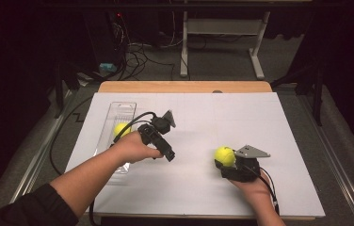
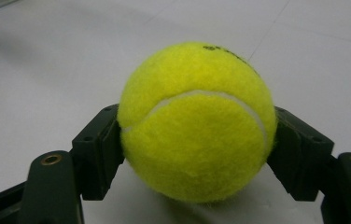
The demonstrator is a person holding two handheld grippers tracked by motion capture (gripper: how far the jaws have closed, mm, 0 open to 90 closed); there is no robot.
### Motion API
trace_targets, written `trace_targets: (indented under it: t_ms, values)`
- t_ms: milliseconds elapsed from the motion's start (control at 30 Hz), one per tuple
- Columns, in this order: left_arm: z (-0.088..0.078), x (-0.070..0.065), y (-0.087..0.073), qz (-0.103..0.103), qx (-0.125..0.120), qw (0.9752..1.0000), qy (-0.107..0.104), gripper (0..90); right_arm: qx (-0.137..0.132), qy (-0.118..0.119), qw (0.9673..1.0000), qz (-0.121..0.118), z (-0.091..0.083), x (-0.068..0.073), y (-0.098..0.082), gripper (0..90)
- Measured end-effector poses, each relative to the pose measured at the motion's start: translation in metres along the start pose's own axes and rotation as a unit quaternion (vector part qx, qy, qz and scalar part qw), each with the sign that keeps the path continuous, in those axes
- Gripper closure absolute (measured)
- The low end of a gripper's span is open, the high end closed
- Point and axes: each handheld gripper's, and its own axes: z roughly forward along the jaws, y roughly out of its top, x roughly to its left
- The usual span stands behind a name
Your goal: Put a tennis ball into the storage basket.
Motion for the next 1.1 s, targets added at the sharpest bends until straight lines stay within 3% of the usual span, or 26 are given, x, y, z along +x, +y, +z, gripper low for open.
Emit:
trace_targets:
  t_ms: [500, 1100]
  values:
    - [-0.001, -0.001, -0.001, 0.001, -0.001, 1.0, 0.002, 1.2, -0.044, 0.003, 0.9989, -0.017, -0.013, 0.006, 0.007, 27.1]
    - [-0.001, -0.001, -0.002, -0.001, 0.0, 1.0, 0.001, 1.2, -0.053, 0.022, 0.9975, -0.041, -0.006, 0.03, 0.026, 27.2]
